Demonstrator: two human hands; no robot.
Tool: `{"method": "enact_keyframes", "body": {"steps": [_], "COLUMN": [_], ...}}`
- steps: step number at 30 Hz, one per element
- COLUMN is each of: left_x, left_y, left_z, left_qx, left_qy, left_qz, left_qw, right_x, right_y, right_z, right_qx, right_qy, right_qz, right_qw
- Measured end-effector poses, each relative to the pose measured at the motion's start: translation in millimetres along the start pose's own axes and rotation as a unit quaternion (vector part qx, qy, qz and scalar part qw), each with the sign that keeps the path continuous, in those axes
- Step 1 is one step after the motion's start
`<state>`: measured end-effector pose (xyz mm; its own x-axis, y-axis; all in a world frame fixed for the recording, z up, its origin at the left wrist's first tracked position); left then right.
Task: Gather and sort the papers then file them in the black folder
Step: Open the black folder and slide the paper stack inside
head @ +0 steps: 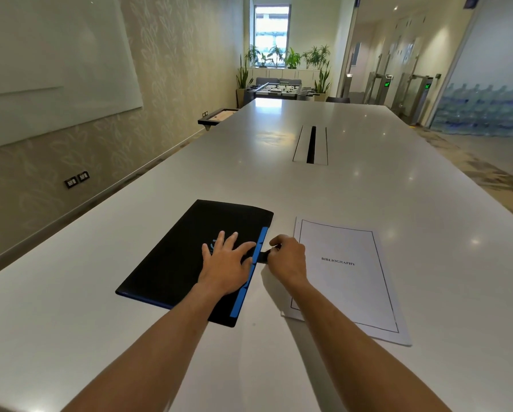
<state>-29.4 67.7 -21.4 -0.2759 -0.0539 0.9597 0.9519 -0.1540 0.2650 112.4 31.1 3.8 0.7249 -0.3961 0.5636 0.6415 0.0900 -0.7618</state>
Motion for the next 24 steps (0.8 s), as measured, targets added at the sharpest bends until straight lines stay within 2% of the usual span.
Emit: {"method": "enact_keyframes", "body": {"steps": [3,6,8,9,11,14,19,24], "left_x": [10.3,19.2,25.5,28.1,32.6,30.8,23.6,21.6], "left_y": [12.8,31.7,36.6,34.1,28.5,32.8,39.4,57.6], "left_z": [-1.2,-0.8,0.4,2.0,4.8,2.5,-2.4,-8.6], "left_qx": [-0.057,-0.111,-0.109,-0.092,-0.042,-0.017,0.034,-0.006], "left_qy": [-0.006,0.000,-0.020,-0.047,-0.113,-0.132,-0.134,-0.112], "left_qz": [0.053,0.165,0.210,0.187,0.061,-0.008,-0.016,0.074], "left_qw": [0.997,0.980,0.971,0.977,0.991,0.991,0.990,0.991], "right_x": [2.5,3.5,6.4,8.6,13.6,16.8,17.4,18.5], "right_y": [0.4,0.4,1.5,3.0,5.4,2.8,0.6,0.8], "right_z": [-1.5,-5.1,-7.6,-8.1,-7.1,-5.9,-11.7,-14.9], "right_qx": [0.002,0.004,-0.001,-0.007,-0.021,-0.021,-0.039,-0.046], "right_qy": [0.004,0.004,0.009,0.012,0.012,-0.004,-0.002,0.005], "right_qz": [0.011,0.008,0.014,0.021,0.039,0.056,0.085,0.098], "right_qw": [1.000,1.000,1.000,1.000,0.999,0.998,0.996,0.994]}}
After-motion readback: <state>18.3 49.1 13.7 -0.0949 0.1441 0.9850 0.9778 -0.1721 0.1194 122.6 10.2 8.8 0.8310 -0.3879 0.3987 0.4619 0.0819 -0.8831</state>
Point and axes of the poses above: each hand's wrist, its own z-axis towards the middle knuckle, its own x-axis out of the back of the hand, y = z × x, the point moved 4 cm from there along z, towards the middle knuckle, and after that the axes turned 14 degrees about x, right-handed, at the moved point
